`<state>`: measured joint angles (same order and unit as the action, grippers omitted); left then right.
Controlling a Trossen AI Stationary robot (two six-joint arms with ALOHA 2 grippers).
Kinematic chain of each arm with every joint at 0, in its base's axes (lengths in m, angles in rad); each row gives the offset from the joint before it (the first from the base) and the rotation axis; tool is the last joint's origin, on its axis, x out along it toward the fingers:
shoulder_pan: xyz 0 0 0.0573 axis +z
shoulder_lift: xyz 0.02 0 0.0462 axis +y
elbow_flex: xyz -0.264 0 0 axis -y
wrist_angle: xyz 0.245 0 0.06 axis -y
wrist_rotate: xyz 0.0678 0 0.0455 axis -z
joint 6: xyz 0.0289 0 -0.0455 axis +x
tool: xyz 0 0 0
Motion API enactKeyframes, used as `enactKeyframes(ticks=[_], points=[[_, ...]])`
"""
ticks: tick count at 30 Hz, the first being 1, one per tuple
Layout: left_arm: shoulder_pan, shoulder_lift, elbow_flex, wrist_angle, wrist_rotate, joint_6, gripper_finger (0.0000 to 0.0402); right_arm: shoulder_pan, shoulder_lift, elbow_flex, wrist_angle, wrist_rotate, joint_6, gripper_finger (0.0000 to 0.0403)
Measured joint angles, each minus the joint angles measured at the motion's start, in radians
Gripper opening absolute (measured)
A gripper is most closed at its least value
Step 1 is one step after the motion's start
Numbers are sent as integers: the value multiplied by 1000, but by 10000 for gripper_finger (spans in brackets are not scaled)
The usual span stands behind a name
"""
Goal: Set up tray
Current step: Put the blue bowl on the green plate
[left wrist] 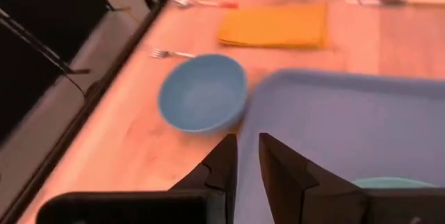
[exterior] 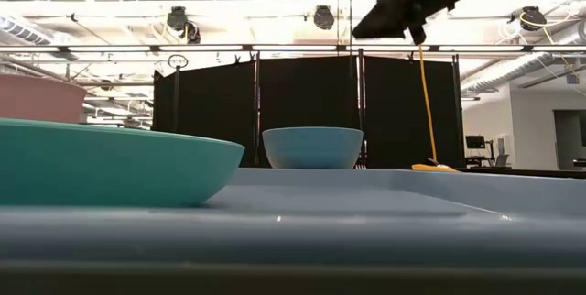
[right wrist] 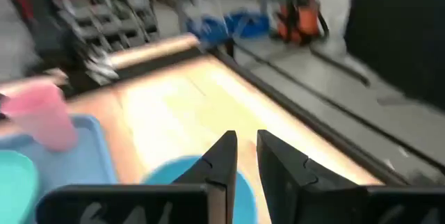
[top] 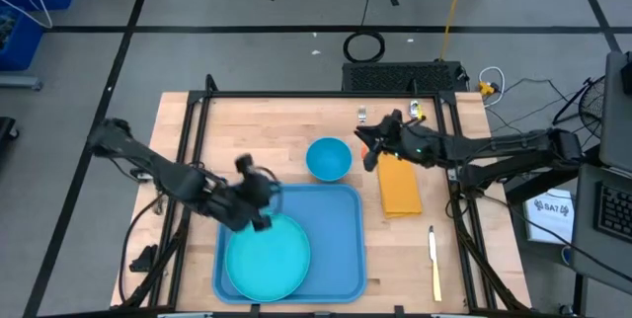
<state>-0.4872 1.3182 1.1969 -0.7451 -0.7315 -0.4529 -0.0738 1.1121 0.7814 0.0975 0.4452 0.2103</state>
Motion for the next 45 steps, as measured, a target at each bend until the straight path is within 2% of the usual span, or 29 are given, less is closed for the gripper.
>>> enactKeyframes(ticks=[5, 8, 11, 13, 19, 23, 33, 37, 45], points=[[85, -253, -291, 236, -3, 16, 67, -89, 60, 143, -284, -82, 58, 47], [138, -383, -450, 383, 48, 31, 67, -140, 109, 201, -423, -106, 79, 47], [181, -478, -551, 541, 122, 52, 67, -182, 173, 224, -496, -190, 99, 47], [197, -518, -584, 568, 146, 75, 67, -204, 220, 227, -503, -246, 117, 47], [229, -540, -591, 573, 171, 145, 67, -222, 364, 226, -526, -301, 121, 48], [250, -540, -592, 570, 201, 187, 67, -221, 415, 226, -482, -363, 142, 69], [281, -539, -592, 534, 237, 216, 67, -221, 419, 226, -463, -370, 207, 162], [285, -539, -592, 525, 242, 216, 67, -221, 419, 225, -458, -370, 218, 172], [285, -539, -592, 523, 242, 216, 67, -219, 420, 225, -417, -371, 225, 170]])
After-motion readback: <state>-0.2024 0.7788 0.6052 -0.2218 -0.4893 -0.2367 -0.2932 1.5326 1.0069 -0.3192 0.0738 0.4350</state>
